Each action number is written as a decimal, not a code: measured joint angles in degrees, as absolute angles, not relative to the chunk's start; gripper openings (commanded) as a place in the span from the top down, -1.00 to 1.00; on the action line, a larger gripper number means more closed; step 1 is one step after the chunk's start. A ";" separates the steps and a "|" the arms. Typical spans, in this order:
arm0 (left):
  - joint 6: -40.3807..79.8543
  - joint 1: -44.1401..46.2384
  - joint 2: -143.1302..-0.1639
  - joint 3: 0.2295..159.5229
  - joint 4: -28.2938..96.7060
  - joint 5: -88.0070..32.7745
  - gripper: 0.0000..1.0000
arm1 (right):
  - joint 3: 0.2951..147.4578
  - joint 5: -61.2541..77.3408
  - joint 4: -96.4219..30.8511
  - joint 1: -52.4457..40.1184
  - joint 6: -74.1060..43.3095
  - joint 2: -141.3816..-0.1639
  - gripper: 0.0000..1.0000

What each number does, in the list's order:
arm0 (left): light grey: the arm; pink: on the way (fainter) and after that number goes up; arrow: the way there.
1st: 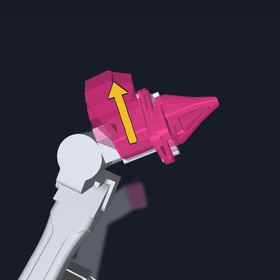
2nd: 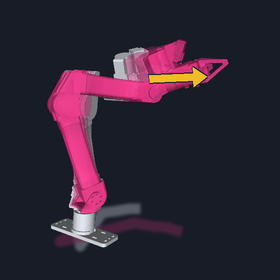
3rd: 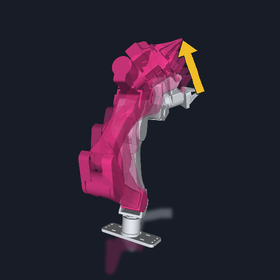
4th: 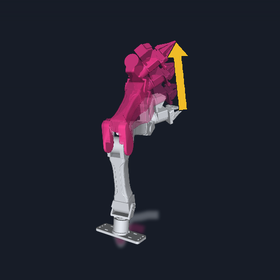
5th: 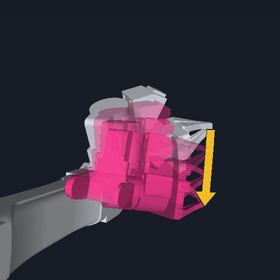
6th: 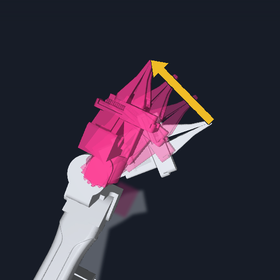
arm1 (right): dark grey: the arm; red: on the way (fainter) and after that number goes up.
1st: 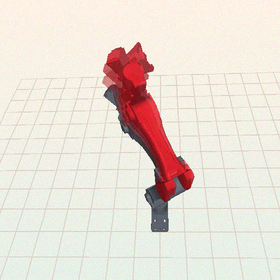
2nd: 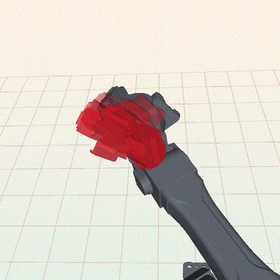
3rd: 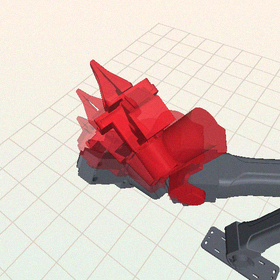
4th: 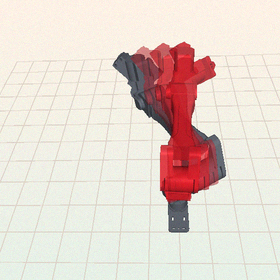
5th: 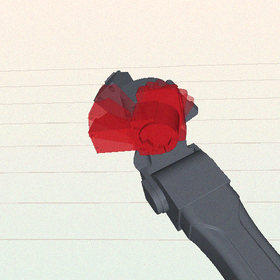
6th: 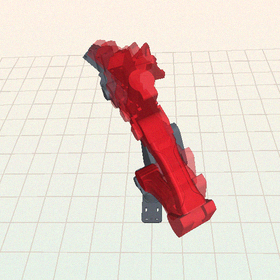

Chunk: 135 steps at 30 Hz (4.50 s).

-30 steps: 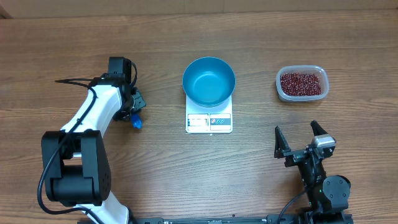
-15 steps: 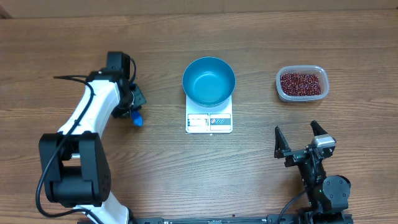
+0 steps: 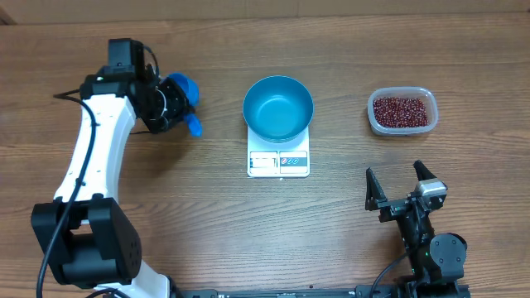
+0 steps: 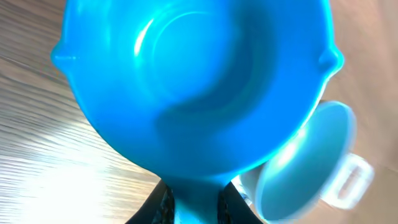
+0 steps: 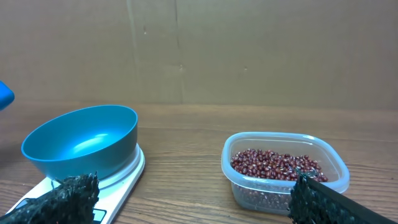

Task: Scoop item into bowl and weigh 150g on scale
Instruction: 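Lift the blue scoop with the left gripper toward the bowl, then move the right gripper to the scoop held by the left gripper, then grasp the scoop handle with the right gripper and release the left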

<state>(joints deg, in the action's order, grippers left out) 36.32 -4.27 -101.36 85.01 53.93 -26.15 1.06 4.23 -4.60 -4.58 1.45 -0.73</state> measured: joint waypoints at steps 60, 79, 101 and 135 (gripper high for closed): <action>31.51 -9.98 -101.36 85.01 58.22 -48.45 0.92 | 8.08 1.98 -12.71 -4.58 -6.13 -1.50 -1.00; 39.20 -6.46 -101.36 85.06 58.33 -48.47 0.91 | 74.56 25.78 -45.19 -4.54 -14.96 -56.93 -0.06; 57.28 -5.45 -101.36 85.10 66.74 -48.45 0.91 | 74.70 13.72 -31.48 -36.42 -38.22 -83.02 -0.37; 70.15 5.78 -101.36 85.12 60.40 -46.22 0.91 | 74.72 4.47 -31.68 -43.99 -51.03 -86.43 0.16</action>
<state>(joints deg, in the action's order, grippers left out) 70.15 5.78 -101.36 85.12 60.40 -46.22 74.72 4.47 -31.68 -43.99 -51.03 -86.43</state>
